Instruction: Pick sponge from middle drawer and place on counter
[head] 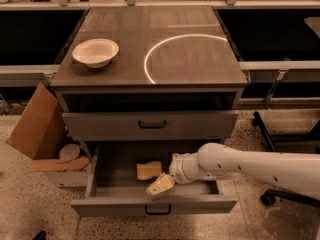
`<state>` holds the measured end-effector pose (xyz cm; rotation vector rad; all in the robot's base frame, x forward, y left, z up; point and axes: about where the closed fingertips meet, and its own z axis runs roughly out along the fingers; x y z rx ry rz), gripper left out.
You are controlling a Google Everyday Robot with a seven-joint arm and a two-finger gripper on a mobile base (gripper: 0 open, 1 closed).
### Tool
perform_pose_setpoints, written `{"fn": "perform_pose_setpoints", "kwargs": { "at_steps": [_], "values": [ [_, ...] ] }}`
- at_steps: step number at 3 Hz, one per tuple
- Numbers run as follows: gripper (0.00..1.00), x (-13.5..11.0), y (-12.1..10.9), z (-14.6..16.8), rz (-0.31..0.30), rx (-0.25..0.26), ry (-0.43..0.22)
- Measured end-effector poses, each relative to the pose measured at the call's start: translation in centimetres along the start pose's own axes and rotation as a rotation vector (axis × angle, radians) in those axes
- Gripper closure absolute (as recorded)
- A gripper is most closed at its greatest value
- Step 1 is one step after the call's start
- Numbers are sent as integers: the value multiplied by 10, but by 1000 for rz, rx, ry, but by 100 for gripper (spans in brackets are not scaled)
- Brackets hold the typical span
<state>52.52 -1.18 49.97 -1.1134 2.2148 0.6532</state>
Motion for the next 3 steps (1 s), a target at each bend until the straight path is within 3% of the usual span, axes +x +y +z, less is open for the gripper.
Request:
{"fn": "perform_pose_setpoints", "kwargs": {
  "at_steps": [3],
  "values": [
    [0, -3, -48, 56, -92, 49, -87]
  ]
}}
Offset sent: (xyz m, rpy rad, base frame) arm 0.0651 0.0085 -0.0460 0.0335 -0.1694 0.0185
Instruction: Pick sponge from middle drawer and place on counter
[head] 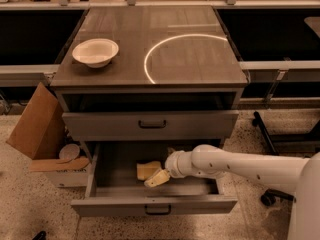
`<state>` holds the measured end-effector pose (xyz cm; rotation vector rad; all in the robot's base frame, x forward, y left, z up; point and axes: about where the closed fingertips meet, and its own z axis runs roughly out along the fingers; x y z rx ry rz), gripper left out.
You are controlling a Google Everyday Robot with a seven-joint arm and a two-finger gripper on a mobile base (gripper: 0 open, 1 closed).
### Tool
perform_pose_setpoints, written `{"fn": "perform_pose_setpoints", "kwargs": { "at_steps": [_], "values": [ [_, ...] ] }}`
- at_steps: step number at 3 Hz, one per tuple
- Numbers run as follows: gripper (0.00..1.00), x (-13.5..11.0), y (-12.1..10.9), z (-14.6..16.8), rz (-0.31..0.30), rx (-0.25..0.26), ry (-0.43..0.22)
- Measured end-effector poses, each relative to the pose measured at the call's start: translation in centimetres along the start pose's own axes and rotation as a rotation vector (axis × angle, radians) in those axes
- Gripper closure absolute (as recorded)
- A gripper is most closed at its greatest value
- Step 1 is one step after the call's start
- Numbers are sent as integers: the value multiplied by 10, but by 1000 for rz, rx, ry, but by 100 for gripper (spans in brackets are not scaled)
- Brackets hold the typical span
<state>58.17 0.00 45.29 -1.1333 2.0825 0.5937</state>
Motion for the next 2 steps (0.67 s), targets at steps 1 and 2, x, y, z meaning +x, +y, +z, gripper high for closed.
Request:
{"fn": "perform_pose_setpoints", "kwargs": {
  "at_steps": [1, 2],
  "values": [
    [0, 6, -10, 19, -18, 10, 11],
    [0, 16, -16, 36, -31, 27, 42]
  ]
}}
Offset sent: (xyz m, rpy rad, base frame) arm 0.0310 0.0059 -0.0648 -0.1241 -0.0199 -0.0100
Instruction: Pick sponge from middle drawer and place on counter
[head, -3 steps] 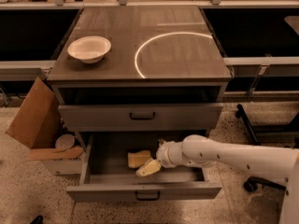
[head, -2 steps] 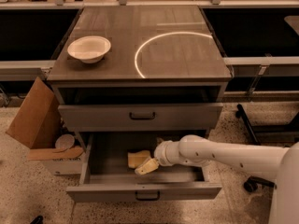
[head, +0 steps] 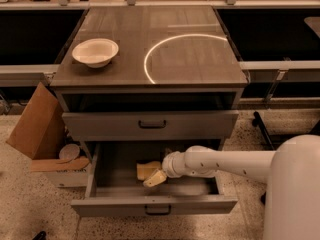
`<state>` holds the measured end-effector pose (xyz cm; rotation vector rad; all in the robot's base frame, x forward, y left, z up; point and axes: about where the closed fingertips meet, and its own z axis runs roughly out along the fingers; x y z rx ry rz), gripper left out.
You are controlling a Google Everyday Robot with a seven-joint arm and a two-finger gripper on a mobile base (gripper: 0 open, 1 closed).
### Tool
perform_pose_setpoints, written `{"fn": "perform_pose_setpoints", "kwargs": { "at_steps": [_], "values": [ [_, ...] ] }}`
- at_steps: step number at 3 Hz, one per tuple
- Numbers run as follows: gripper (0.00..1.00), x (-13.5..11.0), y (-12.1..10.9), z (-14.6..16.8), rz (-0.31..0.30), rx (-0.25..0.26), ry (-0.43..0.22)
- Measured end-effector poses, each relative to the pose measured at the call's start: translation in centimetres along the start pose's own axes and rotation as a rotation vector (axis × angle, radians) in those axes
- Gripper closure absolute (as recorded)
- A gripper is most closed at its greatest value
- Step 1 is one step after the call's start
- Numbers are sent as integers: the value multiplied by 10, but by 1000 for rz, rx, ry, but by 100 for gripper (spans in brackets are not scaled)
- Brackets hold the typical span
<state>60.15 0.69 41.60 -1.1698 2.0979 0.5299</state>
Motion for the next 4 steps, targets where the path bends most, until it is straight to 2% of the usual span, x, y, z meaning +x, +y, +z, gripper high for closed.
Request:
{"fn": "perform_pose_setpoints", "kwargs": {
  "at_steps": [3, 4],
  "values": [
    [0, 17, -7, 38, -34, 55, 55],
    [16, 21, -4, 46, -41, 51, 71]
  ]
}}
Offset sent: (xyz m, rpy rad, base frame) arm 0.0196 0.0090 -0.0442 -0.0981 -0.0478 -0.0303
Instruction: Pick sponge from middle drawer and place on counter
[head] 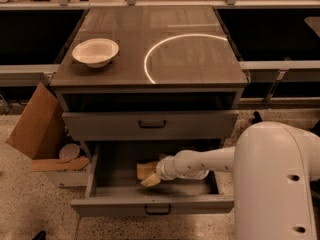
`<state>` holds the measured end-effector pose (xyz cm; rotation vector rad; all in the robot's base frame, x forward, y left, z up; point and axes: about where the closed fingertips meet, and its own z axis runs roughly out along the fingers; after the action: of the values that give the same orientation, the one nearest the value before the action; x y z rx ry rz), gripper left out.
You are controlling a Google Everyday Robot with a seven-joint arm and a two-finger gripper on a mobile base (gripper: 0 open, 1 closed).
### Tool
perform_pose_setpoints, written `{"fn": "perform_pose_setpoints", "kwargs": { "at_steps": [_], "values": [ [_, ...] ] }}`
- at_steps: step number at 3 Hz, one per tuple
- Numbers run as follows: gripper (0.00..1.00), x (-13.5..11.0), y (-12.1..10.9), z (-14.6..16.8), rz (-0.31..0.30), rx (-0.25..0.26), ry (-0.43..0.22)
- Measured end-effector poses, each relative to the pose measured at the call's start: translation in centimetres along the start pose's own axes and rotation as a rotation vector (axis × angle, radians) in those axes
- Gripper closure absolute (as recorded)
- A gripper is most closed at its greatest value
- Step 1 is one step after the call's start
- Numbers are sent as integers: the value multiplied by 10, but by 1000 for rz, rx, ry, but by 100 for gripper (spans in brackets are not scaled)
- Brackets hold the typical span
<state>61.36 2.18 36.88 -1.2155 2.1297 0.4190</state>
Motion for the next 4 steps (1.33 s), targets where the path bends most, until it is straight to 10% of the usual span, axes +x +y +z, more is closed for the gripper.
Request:
{"fn": "perform_pose_setpoints", "kwargs": {
  "at_steps": [3, 4],
  "values": [
    [94, -8, 17, -34, -68, 6, -59],
    [100, -17, 31, -83, -93, 19, -144]
  ]
}}
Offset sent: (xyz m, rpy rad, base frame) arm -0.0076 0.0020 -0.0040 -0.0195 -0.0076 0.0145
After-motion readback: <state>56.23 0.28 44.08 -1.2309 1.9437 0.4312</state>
